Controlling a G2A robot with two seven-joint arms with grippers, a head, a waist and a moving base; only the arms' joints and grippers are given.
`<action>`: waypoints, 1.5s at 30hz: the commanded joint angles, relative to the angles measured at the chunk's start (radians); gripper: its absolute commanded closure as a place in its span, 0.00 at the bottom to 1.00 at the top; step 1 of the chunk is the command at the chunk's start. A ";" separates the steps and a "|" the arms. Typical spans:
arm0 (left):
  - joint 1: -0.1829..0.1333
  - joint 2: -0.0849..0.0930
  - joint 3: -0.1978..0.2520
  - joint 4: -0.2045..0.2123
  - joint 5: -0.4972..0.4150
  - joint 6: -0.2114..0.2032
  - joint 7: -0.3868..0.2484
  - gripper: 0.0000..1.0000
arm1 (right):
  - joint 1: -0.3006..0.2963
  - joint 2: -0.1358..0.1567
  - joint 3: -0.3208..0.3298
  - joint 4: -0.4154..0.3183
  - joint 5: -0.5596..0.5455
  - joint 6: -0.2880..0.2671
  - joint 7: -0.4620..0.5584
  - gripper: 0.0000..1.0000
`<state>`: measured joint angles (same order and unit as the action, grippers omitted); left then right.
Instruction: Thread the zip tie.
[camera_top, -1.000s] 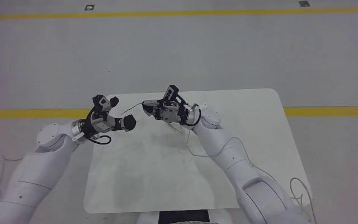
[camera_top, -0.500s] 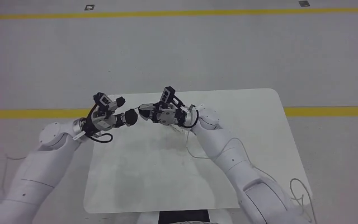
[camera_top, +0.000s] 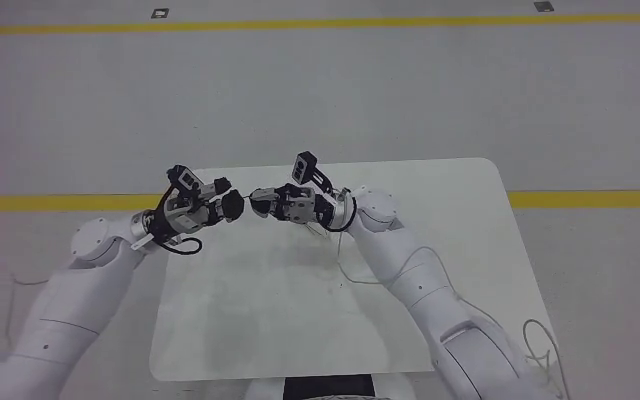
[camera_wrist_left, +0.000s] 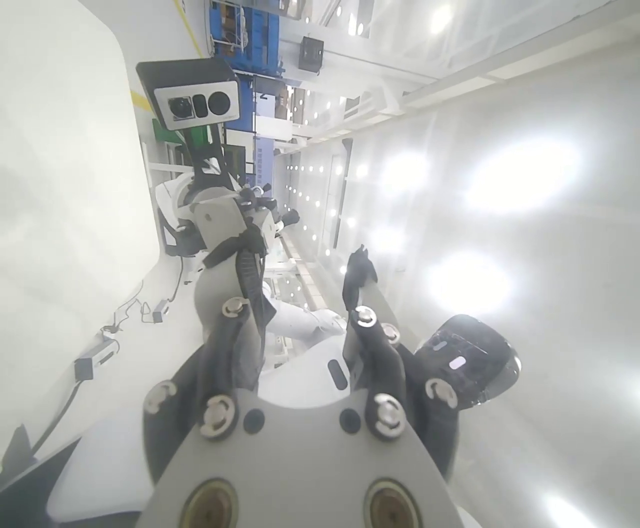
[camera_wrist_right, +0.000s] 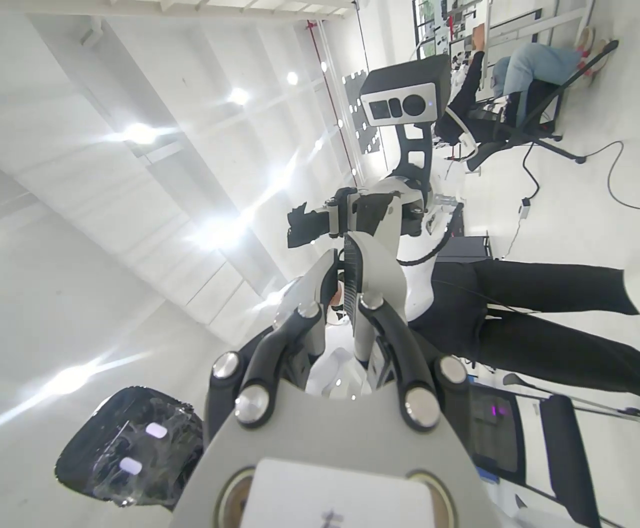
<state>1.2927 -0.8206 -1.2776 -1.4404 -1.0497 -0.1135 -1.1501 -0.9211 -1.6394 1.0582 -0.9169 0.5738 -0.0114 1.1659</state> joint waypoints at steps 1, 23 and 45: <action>0.001 -0.002 -0.001 0.000 0.001 -0.002 -0.004 0.70 | 0.001 0.002 -0.001 -0.002 -0.005 0.000 0.002 1.00; -0.006 -0.017 -0.006 0.011 0.042 0.010 -0.026 0.78 | -0.027 0.021 -0.013 -0.095 -0.073 0.025 -0.047 1.00; -0.029 -0.032 0.001 0.036 0.080 0.028 -0.037 0.86 | -0.010 0.040 -0.040 -0.110 -0.072 0.017 -0.055 1.00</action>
<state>1.2642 -0.8517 -1.2768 -1.4065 -0.9721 -0.0860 -1.1855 -0.9322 -1.6005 1.0189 -1.0259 0.5011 0.0062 1.1109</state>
